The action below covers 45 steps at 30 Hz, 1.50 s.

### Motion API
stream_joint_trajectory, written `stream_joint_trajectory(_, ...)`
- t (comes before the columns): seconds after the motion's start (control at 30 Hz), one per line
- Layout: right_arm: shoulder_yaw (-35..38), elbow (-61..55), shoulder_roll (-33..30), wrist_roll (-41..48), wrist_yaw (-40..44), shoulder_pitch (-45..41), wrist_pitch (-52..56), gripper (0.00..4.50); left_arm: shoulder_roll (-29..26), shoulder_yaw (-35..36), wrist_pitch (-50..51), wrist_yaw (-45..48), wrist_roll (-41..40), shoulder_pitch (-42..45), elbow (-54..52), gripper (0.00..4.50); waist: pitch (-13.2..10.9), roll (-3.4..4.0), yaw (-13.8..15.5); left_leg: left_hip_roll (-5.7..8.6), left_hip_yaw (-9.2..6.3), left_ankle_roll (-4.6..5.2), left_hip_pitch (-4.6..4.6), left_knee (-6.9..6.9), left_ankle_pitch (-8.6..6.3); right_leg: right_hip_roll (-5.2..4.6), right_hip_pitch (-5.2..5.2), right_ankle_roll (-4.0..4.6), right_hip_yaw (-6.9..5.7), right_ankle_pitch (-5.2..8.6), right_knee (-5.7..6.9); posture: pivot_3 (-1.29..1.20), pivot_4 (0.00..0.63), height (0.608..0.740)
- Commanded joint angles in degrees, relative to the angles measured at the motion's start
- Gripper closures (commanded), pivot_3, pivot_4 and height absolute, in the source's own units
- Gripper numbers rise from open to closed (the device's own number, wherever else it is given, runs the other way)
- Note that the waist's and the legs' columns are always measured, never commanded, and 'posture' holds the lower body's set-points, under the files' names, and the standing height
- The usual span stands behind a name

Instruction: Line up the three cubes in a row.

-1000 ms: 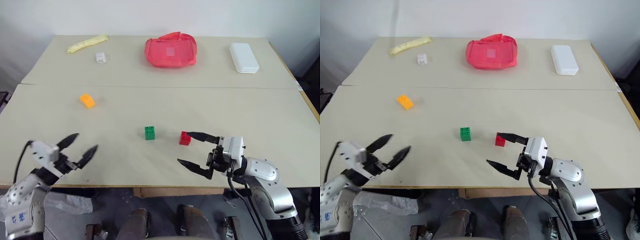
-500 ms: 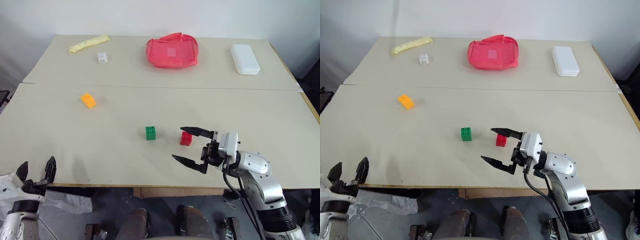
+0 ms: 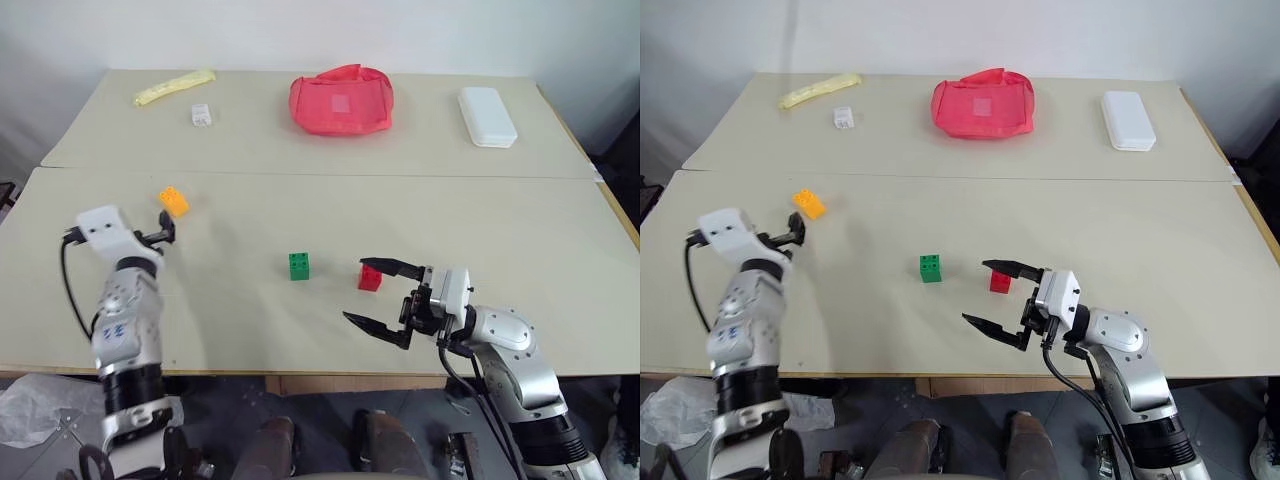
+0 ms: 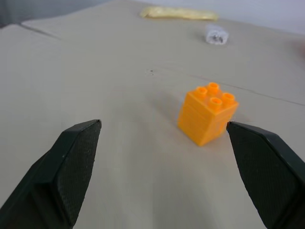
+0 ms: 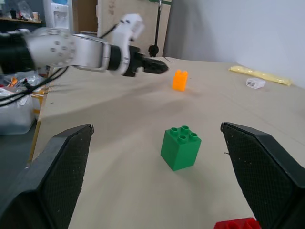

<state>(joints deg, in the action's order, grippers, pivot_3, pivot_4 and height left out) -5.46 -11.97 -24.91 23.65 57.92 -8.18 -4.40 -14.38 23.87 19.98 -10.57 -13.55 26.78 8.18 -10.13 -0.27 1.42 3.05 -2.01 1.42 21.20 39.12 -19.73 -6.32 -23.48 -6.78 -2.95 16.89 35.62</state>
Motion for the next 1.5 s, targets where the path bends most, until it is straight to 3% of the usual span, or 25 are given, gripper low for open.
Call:
stream_joint_trajectory(0.03,-0.10,-2.07,-0.17,0.71,-0.14,-0.04,0.39,0.00,1.33,-1.52,-2.30,-3.99,2.70,4.59,3.29,0.02,0.00,-0.01,0.02,0.01,0.00,0.00,0.00,0.00,0.01,-0.01,0.00,0.00,-0.01,0.00,-0.01,0.00,0.150,0.740)
stream_joint_trajectory(0.4,-0.36,-2.37,-0.59,0.98,0.47,-0.11,2.20,0.00,1.94,-5.78,-4.30,-12.74,10.24,14.09,18.09,0.02,0.00,-0.02,0.08,0.02,0.04,-0.03,0.00,0.01,0.05,-0.01,-0.02,-0.03,-0.17,-0.01,0.00,0.00,0.150,0.740)
stream_joint_trajectory(0.67,-0.43,-2.43,-0.56,0.63,0.07,-0.18,2.86,0.00,2.40,-5.83,-11.17,-12.06,9.58,19.84,30.33,0.02,-0.01,-0.03,0.15,0.13,0.04,0.02,0.01,0.03,0.07,-0.08,-0.01,-0.08,-0.24,-0.04,0.01,0.00,0.150,0.740)
stream_joint_trajectory(0.77,-0.50,-2.79,-0.54,0.50,-0.04,0.07,3.19,0.00,2.05,-5.86,-13.42,-12.62,9.81,20.89,33.00,0.62,-0.01,-0.03,0.11,0.13,0.04,0.01,0.01,0.03,0.08,-0.08,-0.02,-0.08,-0.25,-0.04,0.01,0.00,0.150,0.740)
stream_joint_trajectory(1.03,-0.57,-3.86,-0.70,0.28,-0.55,1.53,3.94,0.00,2.29,-5.36,-17.11,-11.93,8.40,21.48,34.70,3.05,-0.01,-0.03,0.10,0.13,0.04,0.00,0.02,0.03,0.08,-0.10,-0.01,-0.08,-0.28,-0.04,0.01,0.00,0.150,0.740)
stream_joint_trajectory(1.1,-0.62,-4.02,-0.70,0.19,-0.62,1.75,4.07,0.00,2.38,-5.42,-18.09,-9.74,7.60,20.51,33.56,3.05,-0.01,-0.03,0.13,0.13,0.04,0.00,0.02,0.03,0.08,-0.10,-0.01,-0.08,-0.28,-0.04,0.01,0.00,0.150,0.740)
stream_joint_trajectory(1.27,-0.57,-4.66,-0.89,-0.21,-1.02,2.25,4.27,0.00,1.29,-5.90,-20.40,2.37,3.73,15.18,26.38,3.05,-0.01,-0.03,0.01,0.14,0.06,0.01,0.02,0.03,0.09,-0.13,-0.01,-0.09,-0.28,-0.04,0.01,0.00,0.150,0.740)
stream_joint_trajectory(1.33,-0.13,-5.11,-1.21,-0.20,-1.45,2.56,4.49,0.00,-0.85,-6.34,-21.79,15.31,-1.11,11.05,20.25,3.05,-0.01,-0.03,-0.16,0.12,0.06,0.01,0.02,0.03,0.09,-0.13,-0.01,-0.09,-0.28,-0.04,0.01,0.00,0.150,0.740)
stream_joint_trajectory(1.43,1.34,-6.32,-3.02,0.16,-1.49,4.01,4.79,0.00,-14.47,-9.77,-22.90,44.82,-5.46,3.94,14.11,3.05,-0.01,-0.03,-1.36,-0.06,0.16,-0.04,0.02,0.01,0.08,-0.16,-0.06,-0.07,-0.21,-0.03,-0.04,0.00,0.150,0.740)
stream_joint_trajectory(1.5,2.37,-7.28,-4.59,0.64,-1.09,5.00,4.96,0.00,-22.60,-11.20,-16.36,65.39,-12.64,1.06,11.59,3.05,-0.03,0.00,-1.69,-0.19,0.17,-0.14,0.01,-0.01,0.06,-0.10,-0.07,0.03,-0.23,0.02,-0.04,0.00,0.150,0.740)
